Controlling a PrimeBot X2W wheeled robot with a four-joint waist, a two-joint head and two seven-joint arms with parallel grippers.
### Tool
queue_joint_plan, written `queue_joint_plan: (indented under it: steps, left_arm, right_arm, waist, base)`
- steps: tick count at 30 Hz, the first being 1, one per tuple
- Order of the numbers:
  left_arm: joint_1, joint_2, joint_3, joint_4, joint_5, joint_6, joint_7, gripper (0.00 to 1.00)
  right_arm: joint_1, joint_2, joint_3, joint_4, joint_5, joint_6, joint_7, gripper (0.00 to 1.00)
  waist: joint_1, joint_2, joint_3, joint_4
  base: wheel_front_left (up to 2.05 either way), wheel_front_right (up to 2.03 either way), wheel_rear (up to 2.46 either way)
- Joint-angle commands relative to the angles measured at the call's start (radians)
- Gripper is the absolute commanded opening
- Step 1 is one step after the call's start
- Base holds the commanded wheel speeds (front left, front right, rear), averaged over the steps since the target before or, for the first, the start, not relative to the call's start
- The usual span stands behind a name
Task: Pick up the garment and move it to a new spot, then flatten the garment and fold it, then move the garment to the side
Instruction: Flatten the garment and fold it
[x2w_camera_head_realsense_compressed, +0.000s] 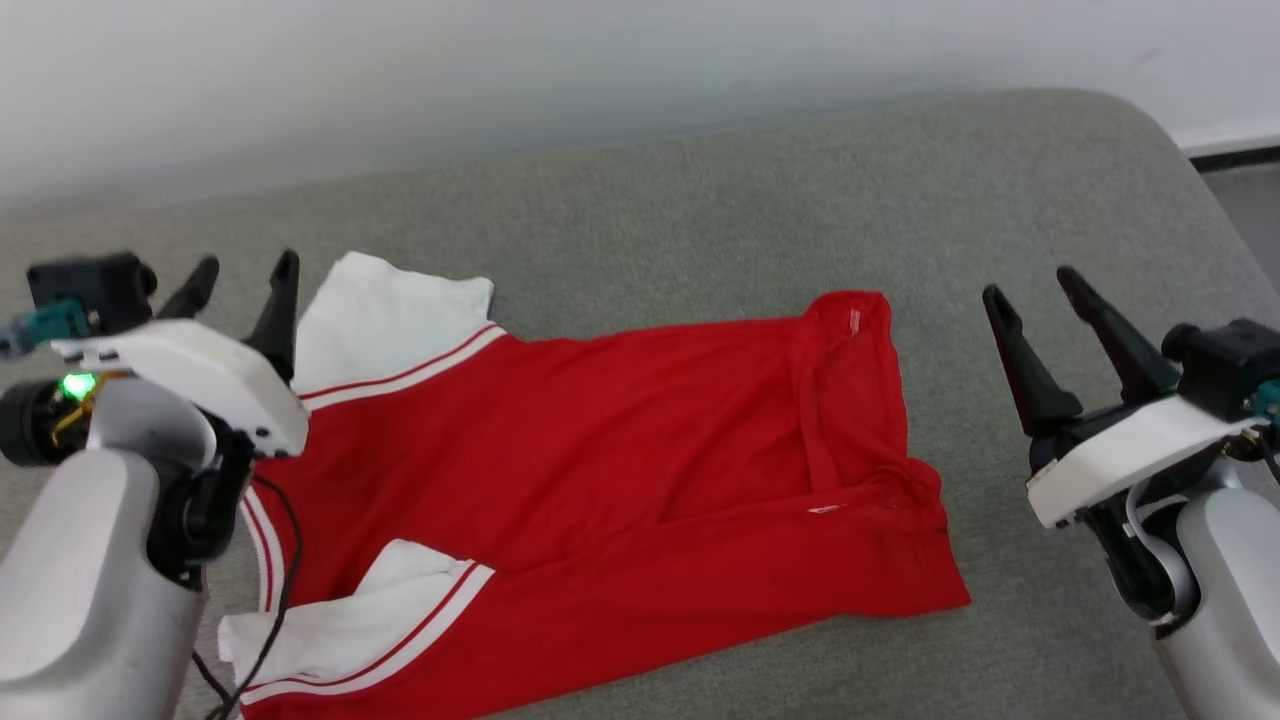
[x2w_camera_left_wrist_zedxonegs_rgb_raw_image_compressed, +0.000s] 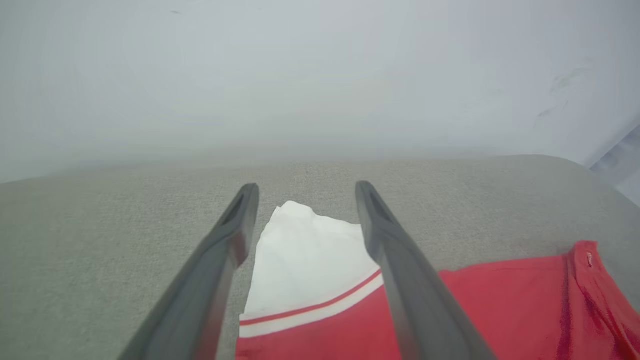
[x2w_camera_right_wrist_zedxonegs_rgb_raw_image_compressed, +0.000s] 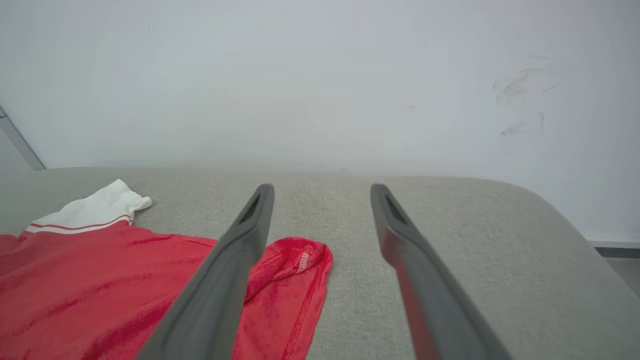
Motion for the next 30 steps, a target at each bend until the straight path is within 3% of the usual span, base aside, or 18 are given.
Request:
queue_joint_plan:
  steps: [1,10,17,21,27,28,29,30]
  left_arm:
    - [-0.044,0.003,-0.005,0.014,0.007,-0.005,0.009,1.0]
    - [-0.35,0.081,-0.015,0.158,-0.026,-0.084,0.196,1.0]
    - [-0.482,0.187,-0.053,0.268,-0.079,-0.131,0.535,1.0]
    - [-0.498,0.244,-0.073,0.282,-0.099,-0.116,0.72,1.0]
    - [-0.45,0.281,-0.09,0.281,-0.089,-0.025,0.853,1.0]
    - [-0.428,0.271,-0.09,0.287,-0.102,-0.008,0.876,0.49]
    - [-0.406,0.259,-0.089,0.29,-0.115,0.007,0.899,0.34]
    - [-0.389,0.25,-0.092,0.287,-0.121,0.015,0.911,0.07]
  right_arm:
    - [-0.02,0.015,-0.009,-0.021,-0.009,0.0,-0.004,1.0]
    - [-0.049,0.076,-0.063,-0.139,-0.046,0.0,0.015,1.0]
    - [-0.047,0.114,-0.056,-0.168,-0.056,0.0,0.024,1.0]
    - [-0.041,0.127,-0.049,-0.172,-0.046,0.0,0.028,1.0]
    - [-0.054,0.138,-0.028,-0.162,-0.018,0.0,0.023,1.0]
    - [-0.057,0.137,-0.026,-0.159,-0.013,0.0,0.02,1.0]
    - [-0.058,0.137,-0.022,-0.152,-0.005,0.0,0.024,1.0]
    - [-0.059,0.135,-0.017,-0.149,0.003,0.0,0.028,1.0]
  waist:
    - [0.0,0.0,0.083,-0.047]
    - [0.0,0.0,0.27,-0.121]
    - [0.0,0.0,0.318,-0.168]
    - [0.0,0.0,0.341,-0.188]
    - [0.0,0.0,0.384,-0.211]
    - [0.0,0.0,0.388,-0.214]
    - [0.0,0.0,0.391,-0.216]
    - [0.0,0.0,0.394,-0.218]
  base:
    - [0.0,0.0,0.0]
    - [0.0,0.0,0.0]
    - [0.0,0.0,0.0]
    - [0.0,0.0,0.0]
    - [0.0,0.0,0.0]
    - [0.0,0.0,0.0]
    - [0.0,0.0,0.0]
    - [0.0,0.0,0.0]
